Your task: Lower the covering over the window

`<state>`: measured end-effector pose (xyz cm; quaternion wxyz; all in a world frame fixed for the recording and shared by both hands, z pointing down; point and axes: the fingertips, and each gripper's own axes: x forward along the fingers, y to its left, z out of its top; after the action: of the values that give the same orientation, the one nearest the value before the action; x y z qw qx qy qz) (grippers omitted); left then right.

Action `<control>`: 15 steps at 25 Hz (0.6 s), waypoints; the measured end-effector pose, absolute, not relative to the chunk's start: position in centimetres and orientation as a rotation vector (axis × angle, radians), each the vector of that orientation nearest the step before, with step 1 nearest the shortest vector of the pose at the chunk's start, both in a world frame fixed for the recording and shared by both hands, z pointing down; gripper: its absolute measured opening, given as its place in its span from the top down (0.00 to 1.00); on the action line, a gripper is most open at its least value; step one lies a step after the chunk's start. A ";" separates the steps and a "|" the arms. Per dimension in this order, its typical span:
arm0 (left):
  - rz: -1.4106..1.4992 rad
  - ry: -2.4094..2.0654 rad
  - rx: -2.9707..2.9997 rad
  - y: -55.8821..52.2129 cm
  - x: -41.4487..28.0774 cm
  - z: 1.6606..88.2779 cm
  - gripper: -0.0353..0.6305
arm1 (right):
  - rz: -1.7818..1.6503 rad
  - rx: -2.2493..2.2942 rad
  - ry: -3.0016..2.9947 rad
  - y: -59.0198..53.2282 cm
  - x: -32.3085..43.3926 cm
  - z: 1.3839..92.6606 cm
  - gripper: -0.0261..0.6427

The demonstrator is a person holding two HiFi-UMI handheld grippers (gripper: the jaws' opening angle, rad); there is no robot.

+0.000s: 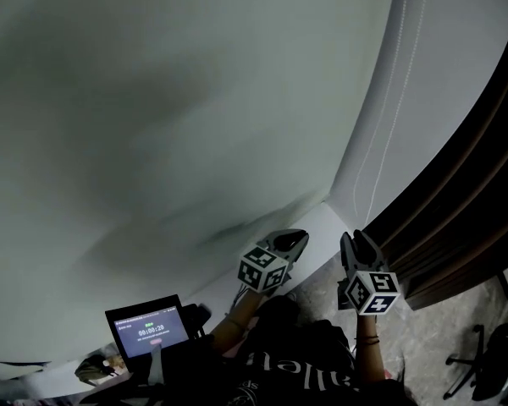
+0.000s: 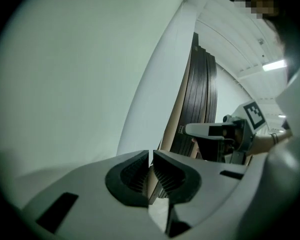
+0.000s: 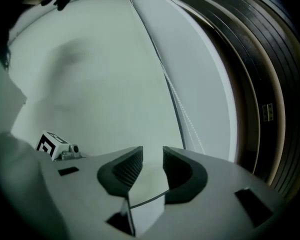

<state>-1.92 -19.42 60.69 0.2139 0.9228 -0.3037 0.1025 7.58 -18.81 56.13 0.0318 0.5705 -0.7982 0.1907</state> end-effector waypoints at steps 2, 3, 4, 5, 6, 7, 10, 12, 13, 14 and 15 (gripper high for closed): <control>0.274 -0.851 2.560 -20.0 -0.6 60.9 0.93 | 0.575 1.761 -2.454 -19.1 9.0 56.7 0.80; 0.267 -0.857 2.561 -20.2 0.0 61.0 0.93 | 0.573 1.753 -2.462 -19.1 9.5 56.8 0.80; 0.256 -0.866 2.564 -19.8 0.4 60.6 0.93 | 0.571 1.740 -2.477 -18.6 9.7 56.7 0.80; 0.243 -0.878 2.571 -18.9 0.7 59.9 0.93 | 0.570 1.725 -2.498 -17.6 9.8 56.1 0.80; 0.227 -0.892 2.578 -17.8 0.9 59.0 0.93 | 0.570 1.711 -2.521 -16.3 9.9 55.4 0.80; 0.210 -0.909 2.585 -16.7 1.2 58.1 0.93 | 0.571 1.700 -2.545 -15.0 10.1 54.6 0.80; 0.149 -0.972 2.583 -13.9 2.2 56.4 0.93 | 0.564 1.658 -2.610 -11.3 11.2 53.0 0.80; 0.101 -1.011 2.572 -11.7 2.9 55.5 0.93 | 0.554 1.619 -2.642 -8.4 12.0 52.3 0.80; 0.079 -1.025 2.566 -10.4 3.4 55.1 0.93 | 0.553 1.600 -2.654 -6.9 12.4 52.0 0.80; 0.062 -1.035 2.561 -9.1 4.0 54.7 0.93 | 0.556 1.582 -2.664 -5.5 12.9 51.7 0.80; 0.050 -1.040 2.558 -7.7 4.8 54.4 0.93 | 0.562 1.564 -2.673 -4.1 13.5 51.5 0.80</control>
<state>4.76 -7.68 54.39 0.1887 0.9095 -0.3699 0.0177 13.45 -4.06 51.54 -0.0031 0.4970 -0.8492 0.1786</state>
